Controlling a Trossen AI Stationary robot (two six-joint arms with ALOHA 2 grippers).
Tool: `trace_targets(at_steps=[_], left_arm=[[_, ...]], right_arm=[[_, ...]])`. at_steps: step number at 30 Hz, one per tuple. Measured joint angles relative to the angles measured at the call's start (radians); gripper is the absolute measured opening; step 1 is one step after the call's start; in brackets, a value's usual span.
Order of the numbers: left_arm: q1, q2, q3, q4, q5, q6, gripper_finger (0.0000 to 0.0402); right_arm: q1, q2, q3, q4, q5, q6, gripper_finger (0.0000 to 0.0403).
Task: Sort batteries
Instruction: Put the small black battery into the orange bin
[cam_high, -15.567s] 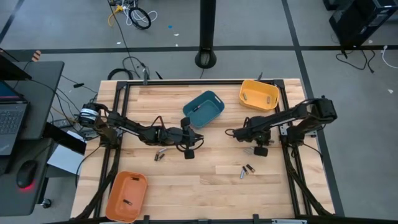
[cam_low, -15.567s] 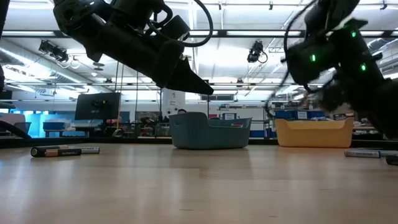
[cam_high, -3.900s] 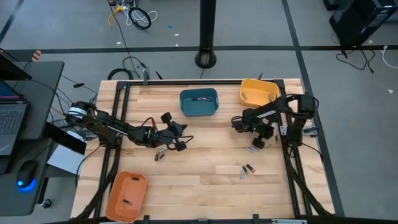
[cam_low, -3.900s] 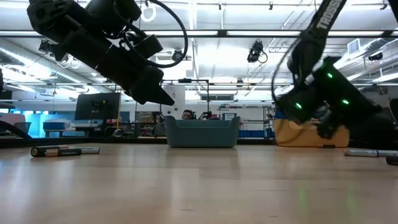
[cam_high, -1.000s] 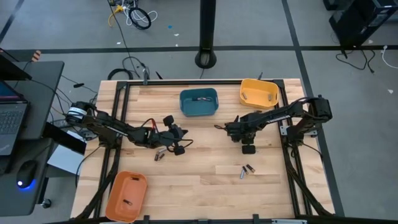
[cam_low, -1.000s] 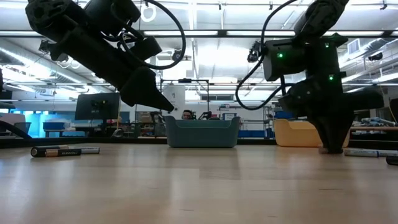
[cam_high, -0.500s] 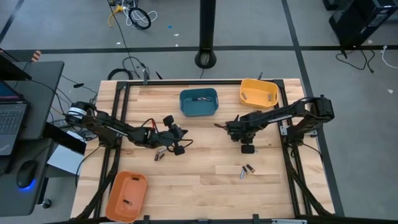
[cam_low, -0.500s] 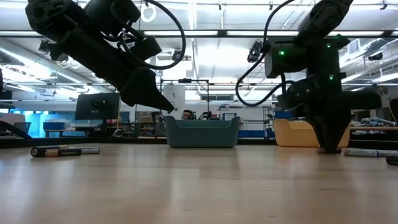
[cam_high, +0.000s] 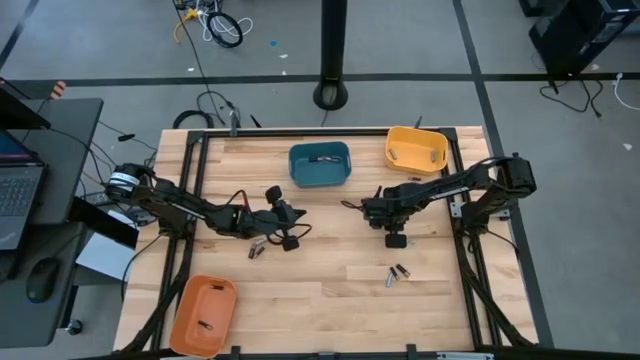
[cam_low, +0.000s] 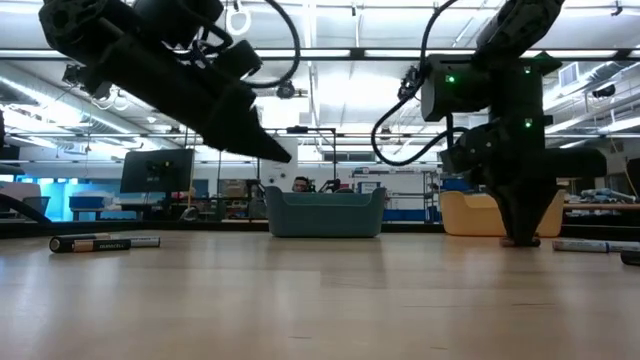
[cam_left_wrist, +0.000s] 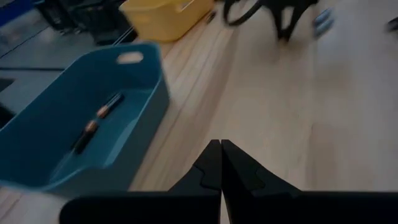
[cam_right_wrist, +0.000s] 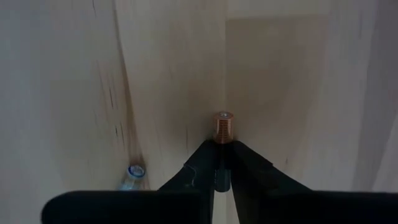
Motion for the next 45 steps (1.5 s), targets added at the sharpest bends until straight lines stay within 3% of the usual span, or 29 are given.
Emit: trace_targets(at_steps=[8, 18, 23, 33, 37, 45], left_arm=[[0.0, 0.0, 0.0, 0.116, 0.101, 0.012, 0.0006], [0.0, 0.0, 0.0, 0.184, 0.143, 0.013, 0.0006], [0.0, 0.001, 0.0, 0.272, 0.215, 0.018, 0.0006], [0.0, 0.001, 0.0, 0.486, 0.392, 0.022, 0.0008], [0.0, 0.001, 0.003, 0.541, 0.397, 0.059, 0.0031], [-0.001, 0.001, 0.041, 0.547, 0.448, 0.06, 0.0118]], right_arm=[[0.027, -0.007, 0.011, 0.041, 0.035, 0.05, 0.0042], [0.069, -0.075, 0.015, 0.272, 0.024, 0.074, 0.0042], [0.095, -0.128, 0.014, 0.406, 0.035, 0.091, 0.0042], [0.192, -0.251, 0.014, 0.73, 0.182, 0.059, 0.0042], [0.227, -0.264, 0.014, 0.844, 0.19, 0.01, 0.0042], [0.256, -0.259, 0.014, 0.944, 0.225, -0.045, 0.0042]])
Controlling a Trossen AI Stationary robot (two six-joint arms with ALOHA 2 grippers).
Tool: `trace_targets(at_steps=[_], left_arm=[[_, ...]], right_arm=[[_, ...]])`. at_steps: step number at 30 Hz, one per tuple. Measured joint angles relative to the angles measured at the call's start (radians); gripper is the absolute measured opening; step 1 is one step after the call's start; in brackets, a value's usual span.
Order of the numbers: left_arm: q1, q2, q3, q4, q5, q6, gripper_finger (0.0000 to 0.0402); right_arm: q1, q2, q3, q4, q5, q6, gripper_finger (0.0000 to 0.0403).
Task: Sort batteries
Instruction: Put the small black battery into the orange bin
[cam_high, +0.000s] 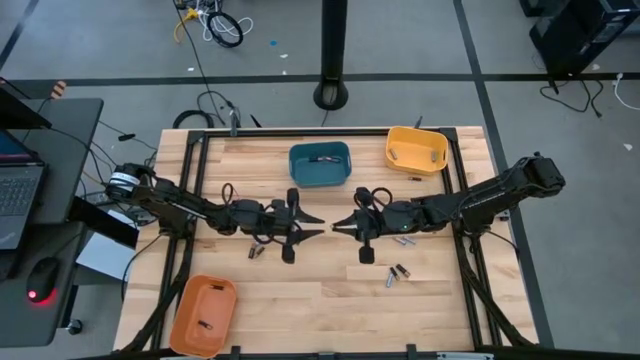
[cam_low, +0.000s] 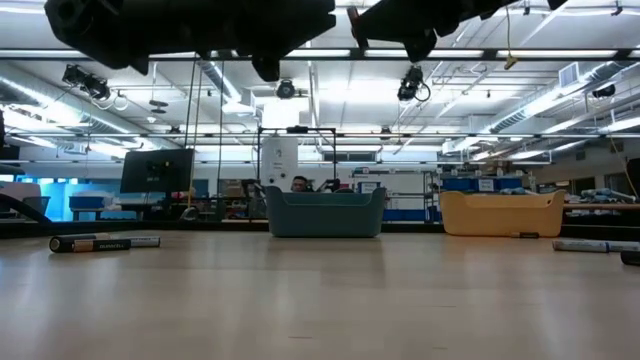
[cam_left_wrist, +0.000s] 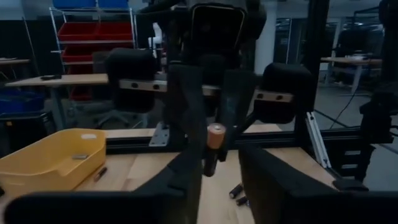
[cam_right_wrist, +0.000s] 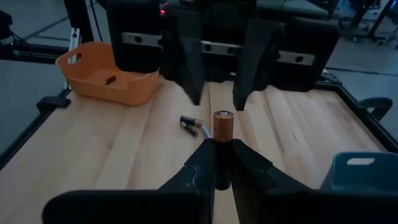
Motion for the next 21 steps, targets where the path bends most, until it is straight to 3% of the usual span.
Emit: trace_targets(at_steps=[9, 21], left_arm=[[-0.005, 0.0, 0.038, -0.048, 0.002, -0.003, 0.018], [-0.004, 0.074, 0.114, -0.04, 0.023, -0.004, 0.0188]], right_arm=[[0.0, 0.0, 0.0, 0.027, 0.001, -0.024, 0.0042], [0.005, 0.001, -0.001, 0.046, 0.001, -0.051, 0.0042]])
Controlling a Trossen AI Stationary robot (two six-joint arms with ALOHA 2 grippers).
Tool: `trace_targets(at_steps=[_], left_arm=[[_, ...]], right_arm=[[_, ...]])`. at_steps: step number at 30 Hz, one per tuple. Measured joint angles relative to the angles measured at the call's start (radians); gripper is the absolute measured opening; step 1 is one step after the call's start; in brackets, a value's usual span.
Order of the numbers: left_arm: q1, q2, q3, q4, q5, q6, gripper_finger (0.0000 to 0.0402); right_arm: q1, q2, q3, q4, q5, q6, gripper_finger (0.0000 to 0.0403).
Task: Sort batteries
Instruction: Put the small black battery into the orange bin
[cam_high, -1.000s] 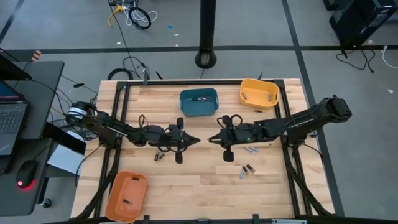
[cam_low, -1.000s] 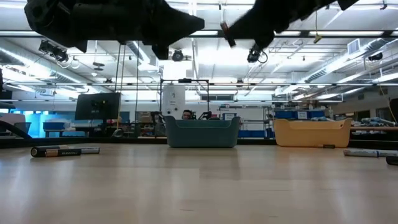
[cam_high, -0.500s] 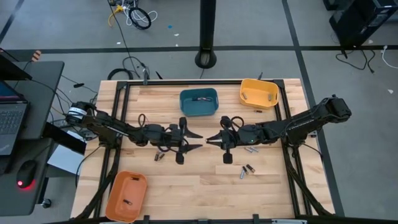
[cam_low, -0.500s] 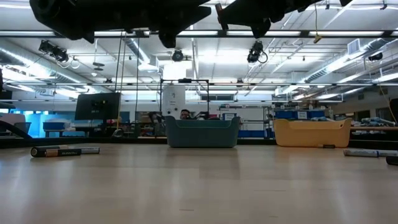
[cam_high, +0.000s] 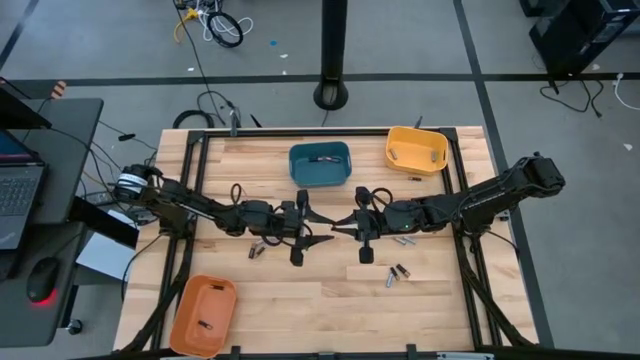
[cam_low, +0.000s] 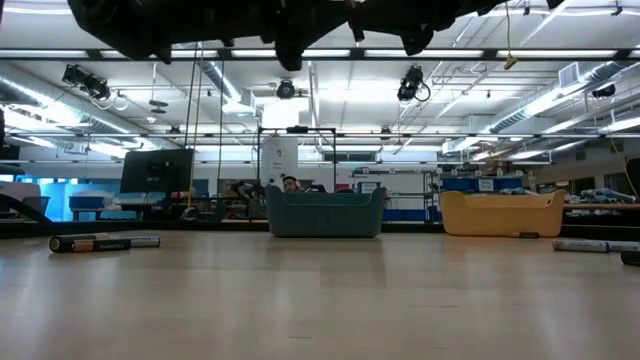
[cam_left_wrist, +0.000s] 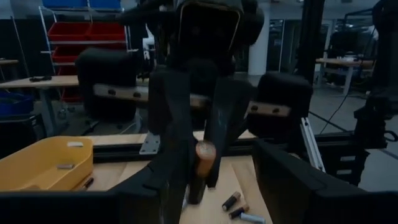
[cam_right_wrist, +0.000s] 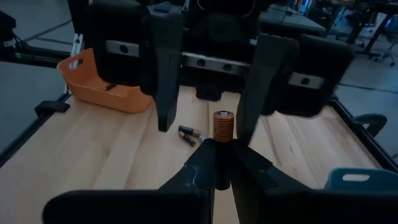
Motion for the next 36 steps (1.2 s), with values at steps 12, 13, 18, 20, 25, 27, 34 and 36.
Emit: trace_targets(at_steps=[12, 13, 18, 20, 25, 27, 34, 36], left_arm=[[0.0, 0.043, 0.032, 0.023, 0.014, 0.008, 0.0136], [0.0, 0.049, 0.032, 0.031, 0.014, 0.01, 0.0126], [0.001, 0.05, 0.032, 0.03, 0.016, 0.02, 0.0075], [0.001, 0.05, 0.032, 0.032, 0.018, 0.04, 0.0056], [0.0, 0.05, 0.033, 0.036, 0.026, 0.049, 0.0042], [0.0, 0.05, 0.033, 0.042, 0.026, 0.049, 0.0042], [0.0, 0.051, 0.032, 0.07, 0.026, 0.059, 0.0042], [0.0, 0.051, 0.032, 0.072, 0.026, 0.06, 0.0042]], right_arm=[[0.008, 0.001, -0.001, 0.001, 0.001, -0.009, 0.0042], [0.008, 0.001, -0.001, 0.001, 0.001, -0.01, 0.0042], [0.014, 0.001, -0.001, 0.007, 0.004, -0.02, 0.0042], [0.018, 0.001, -0.001, 0.01, 0.008, -0.02, 0.0042], [0.031, 0.001, -0.001, 0.027, 0.025, -0.029, 0.0042], [0.031, 0.001, -0.001, 0.032, 0.025, -0.03, 0.0042], [0.031, 0.001, -0.001, 0.04, 0.028, 0.01, 0.0066], [0.031, 0.001, -0.001, 0.042, 0.028, 0.022, 0.0081]])
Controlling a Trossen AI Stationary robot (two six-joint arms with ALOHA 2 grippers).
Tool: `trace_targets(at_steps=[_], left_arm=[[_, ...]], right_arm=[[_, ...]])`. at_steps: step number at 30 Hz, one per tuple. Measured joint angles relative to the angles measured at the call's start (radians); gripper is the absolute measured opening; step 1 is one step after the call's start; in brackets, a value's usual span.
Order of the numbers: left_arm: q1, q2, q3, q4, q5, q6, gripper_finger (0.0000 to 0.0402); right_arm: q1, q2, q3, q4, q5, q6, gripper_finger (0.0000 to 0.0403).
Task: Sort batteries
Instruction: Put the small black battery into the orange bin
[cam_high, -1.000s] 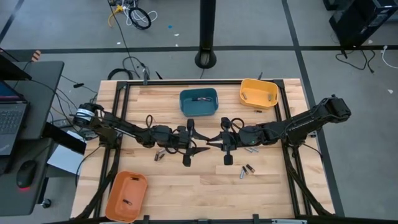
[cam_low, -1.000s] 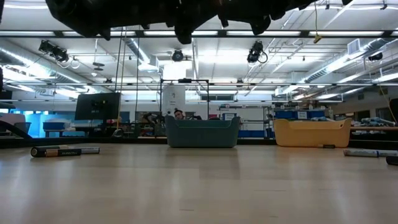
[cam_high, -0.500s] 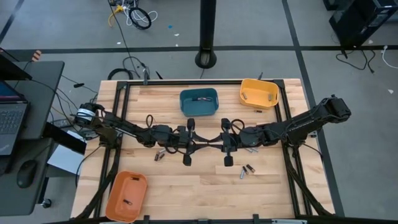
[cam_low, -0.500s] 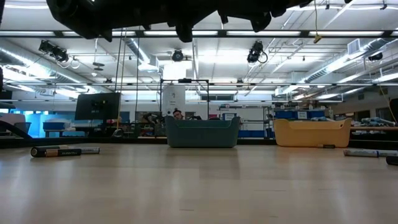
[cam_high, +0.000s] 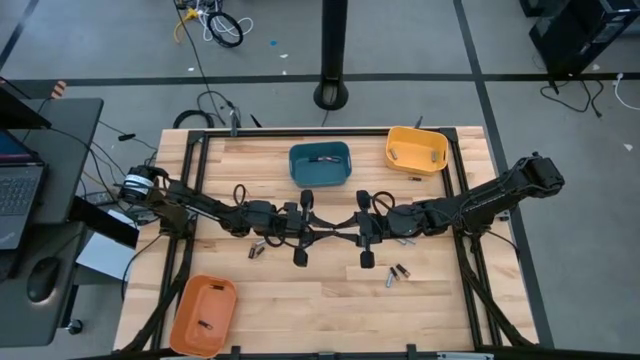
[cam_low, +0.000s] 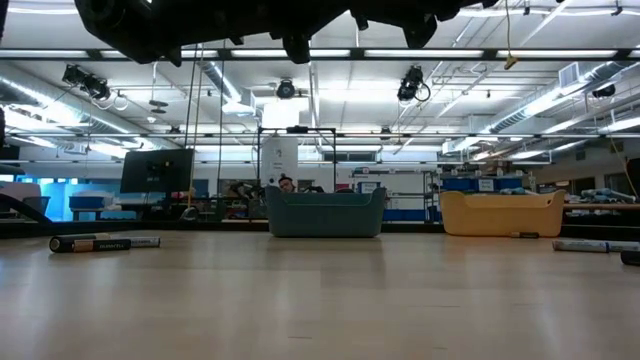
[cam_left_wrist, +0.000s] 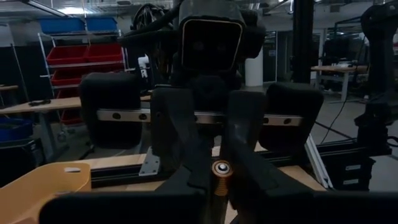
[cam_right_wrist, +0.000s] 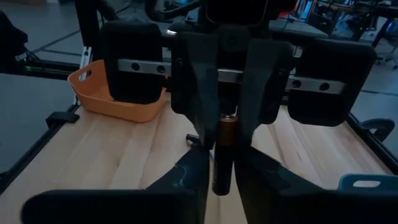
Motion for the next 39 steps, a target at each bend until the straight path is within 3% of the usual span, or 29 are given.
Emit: trace_targets(at_steps=[10, 19, 24, 29, 33, 39], left_arm=[[0.001, -0.03, -0.002, -0.031, -0.001, 0.02, 0.0042], [0.0, -0.135, -0.003, -0.201, -0.004, 0.064, 0.0042], [0.0, -0.257, -0.003, -0.446, -0.008, 0.082, 0.0042], [-0.033, -0.395, 0.019, -0.797, -0.055, 0.054, 0.0042], [-0.112, -0.461, 0.068, -1.063, -0.138, 0.0, 0.0042], [-0.292, -0.451, 0.194, -1.401, -0.247, -0.211, 0.0042]], right_arm=[[0.0, -0.003, 0.004, -0.012, 0.0, 0.01, 0.0138], [0.0, -0.033, 0.005, -0.095, 0.067, 0.01, 0.0167], [0.0, -0.061, 0.004, -0.202, 0.128, 0.025, 0.0169], [-0.007, -0.053, 0.004, -0.267, 0.132, 0.056, 0.017], [-0.014, -0.033, 0.002, -0.274, 0.131, 0.058, 0.0169], [-0.029, -0.007, 0.002, -0.258, 0.126, 0.056, 0.0169]])
